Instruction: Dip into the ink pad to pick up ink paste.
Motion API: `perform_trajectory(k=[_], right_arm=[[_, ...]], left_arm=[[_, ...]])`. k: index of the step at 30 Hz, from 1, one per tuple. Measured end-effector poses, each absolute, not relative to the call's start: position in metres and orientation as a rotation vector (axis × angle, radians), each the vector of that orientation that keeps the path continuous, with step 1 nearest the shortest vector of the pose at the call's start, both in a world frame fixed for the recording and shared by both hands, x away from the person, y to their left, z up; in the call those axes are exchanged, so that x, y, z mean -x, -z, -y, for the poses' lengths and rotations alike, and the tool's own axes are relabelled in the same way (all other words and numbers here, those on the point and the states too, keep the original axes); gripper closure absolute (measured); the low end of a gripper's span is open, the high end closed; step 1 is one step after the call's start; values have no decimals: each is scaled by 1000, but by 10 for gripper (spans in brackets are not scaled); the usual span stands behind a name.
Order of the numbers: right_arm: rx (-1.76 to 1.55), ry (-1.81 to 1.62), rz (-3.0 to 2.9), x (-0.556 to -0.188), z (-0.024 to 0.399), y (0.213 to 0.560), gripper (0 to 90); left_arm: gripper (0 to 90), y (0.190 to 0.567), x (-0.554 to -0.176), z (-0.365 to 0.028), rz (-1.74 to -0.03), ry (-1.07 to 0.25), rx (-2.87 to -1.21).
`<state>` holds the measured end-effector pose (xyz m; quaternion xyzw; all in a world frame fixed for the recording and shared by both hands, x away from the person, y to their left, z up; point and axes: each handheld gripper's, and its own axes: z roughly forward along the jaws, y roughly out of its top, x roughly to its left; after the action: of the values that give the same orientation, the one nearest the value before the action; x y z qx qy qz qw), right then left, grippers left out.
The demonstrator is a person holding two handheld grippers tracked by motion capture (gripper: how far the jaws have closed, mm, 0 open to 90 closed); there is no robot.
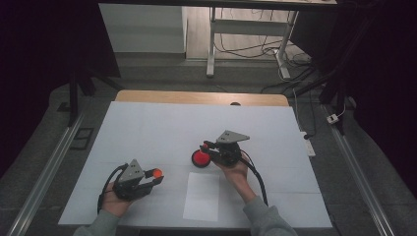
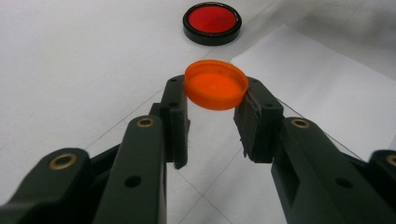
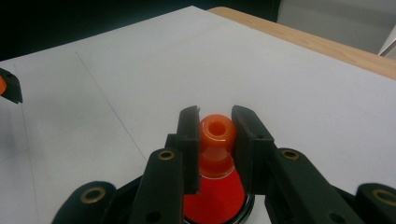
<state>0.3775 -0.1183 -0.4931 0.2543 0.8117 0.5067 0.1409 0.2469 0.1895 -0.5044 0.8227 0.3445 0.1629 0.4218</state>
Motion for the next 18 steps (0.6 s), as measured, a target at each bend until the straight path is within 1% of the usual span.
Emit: perform_trajectory(k=[18], right_arm=[[-740,-1350,-2422,-384,108,513,725]], left_arm=[[656,505,-247,-190,-868,-406,-2060]])
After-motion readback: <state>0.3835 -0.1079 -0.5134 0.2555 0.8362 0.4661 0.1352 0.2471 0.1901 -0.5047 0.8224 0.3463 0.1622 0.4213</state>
